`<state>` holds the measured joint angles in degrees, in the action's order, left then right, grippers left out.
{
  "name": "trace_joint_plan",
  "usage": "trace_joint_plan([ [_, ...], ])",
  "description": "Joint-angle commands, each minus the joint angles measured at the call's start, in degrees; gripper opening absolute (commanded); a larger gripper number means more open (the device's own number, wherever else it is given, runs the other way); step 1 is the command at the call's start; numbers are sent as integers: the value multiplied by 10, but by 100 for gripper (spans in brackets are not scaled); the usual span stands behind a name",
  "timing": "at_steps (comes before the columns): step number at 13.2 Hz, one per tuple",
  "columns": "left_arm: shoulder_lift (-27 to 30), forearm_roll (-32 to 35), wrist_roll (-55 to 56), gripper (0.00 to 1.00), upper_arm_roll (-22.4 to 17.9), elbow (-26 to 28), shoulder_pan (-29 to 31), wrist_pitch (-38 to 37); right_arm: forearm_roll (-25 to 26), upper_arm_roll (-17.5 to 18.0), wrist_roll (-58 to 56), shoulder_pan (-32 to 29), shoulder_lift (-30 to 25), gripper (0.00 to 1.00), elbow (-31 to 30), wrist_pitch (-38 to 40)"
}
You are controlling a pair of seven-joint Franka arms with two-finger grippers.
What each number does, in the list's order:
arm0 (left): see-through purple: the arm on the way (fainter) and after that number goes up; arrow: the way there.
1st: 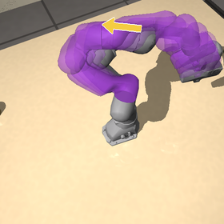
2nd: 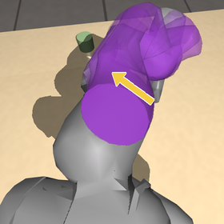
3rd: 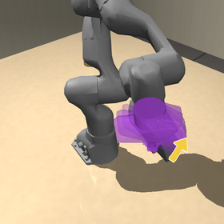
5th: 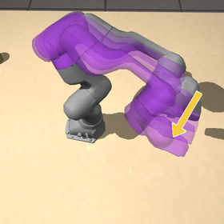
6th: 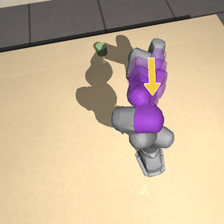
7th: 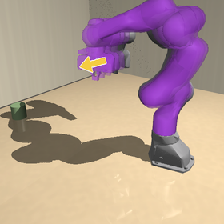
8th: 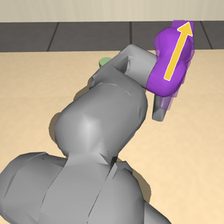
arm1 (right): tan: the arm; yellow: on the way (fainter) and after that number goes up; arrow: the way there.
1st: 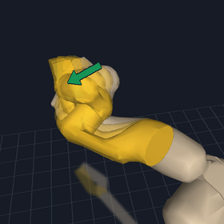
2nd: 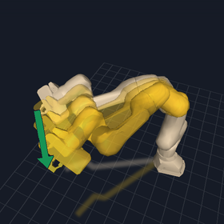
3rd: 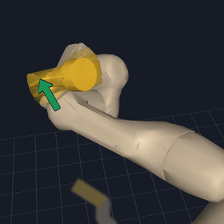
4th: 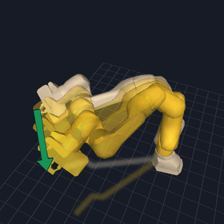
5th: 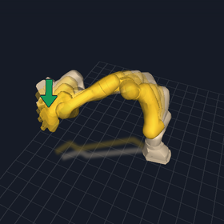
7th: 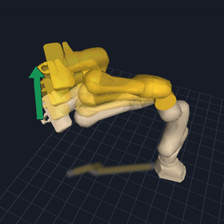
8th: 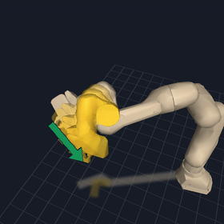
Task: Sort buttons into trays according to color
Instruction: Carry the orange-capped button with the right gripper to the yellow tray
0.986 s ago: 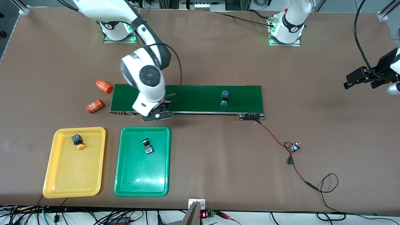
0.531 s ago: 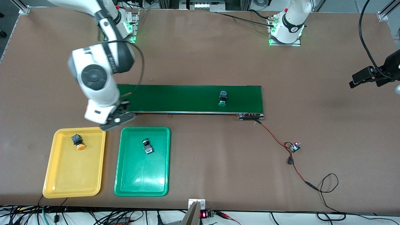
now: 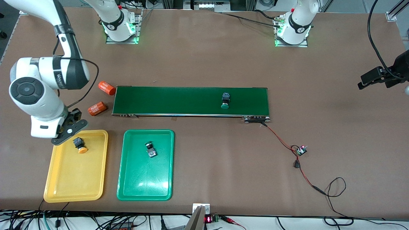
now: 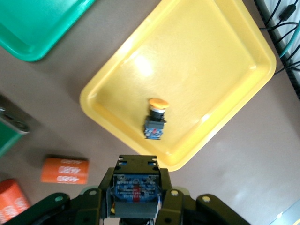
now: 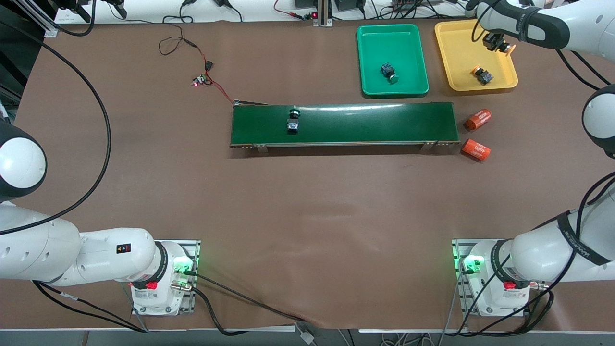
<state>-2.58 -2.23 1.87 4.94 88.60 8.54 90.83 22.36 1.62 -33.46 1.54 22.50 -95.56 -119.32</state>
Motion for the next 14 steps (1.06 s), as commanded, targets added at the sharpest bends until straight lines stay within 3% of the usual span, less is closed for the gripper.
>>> trace_joint_plan([
  [1,7,1,-3,100,2,3,3,1,25,13,-39,-35,39,13,8,-68],
  [6,11,-2,-4,100,3,3,0,-3,37,29,-122,-123,128,13,8,-286],
  [10,10,0,-4,100,2,4,3,-3,39,28,-144,-143,179,13,8,-397],
  [12,10,2,-4,100,3,3,1,-2,36,29,-144,-143,190,34,8,-412],
  [13,10,2,-5,100,3,3,2,-2,35,28,-143,-143,192,35,8,-413],
  [14,10,2,-5,100,3,4,2,-2,33,29,-141,-142,195,47,8,-414],
])
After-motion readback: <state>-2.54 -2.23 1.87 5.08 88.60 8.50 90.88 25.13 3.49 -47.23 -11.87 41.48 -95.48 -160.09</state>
